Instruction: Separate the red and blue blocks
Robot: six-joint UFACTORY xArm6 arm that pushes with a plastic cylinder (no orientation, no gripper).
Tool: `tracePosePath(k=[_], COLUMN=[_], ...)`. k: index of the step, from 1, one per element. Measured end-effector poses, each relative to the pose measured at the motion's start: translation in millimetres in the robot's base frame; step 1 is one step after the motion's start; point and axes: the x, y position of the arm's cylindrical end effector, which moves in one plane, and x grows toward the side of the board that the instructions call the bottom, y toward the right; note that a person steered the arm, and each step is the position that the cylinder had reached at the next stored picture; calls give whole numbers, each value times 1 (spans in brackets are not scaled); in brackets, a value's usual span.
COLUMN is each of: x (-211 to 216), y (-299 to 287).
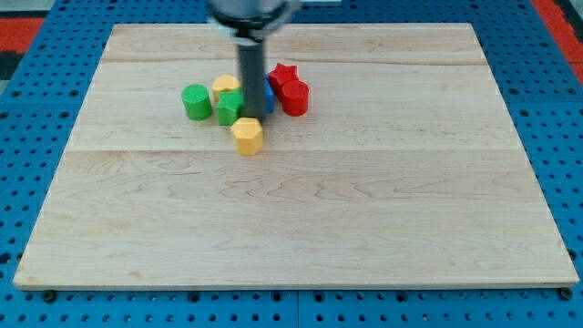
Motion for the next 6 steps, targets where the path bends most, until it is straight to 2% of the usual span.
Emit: tracePosePath(k=[1, 2, 3, 5, 6], x=[15, 19, -14, -27, -22], y=[-32, -25, -13, 73, 81])
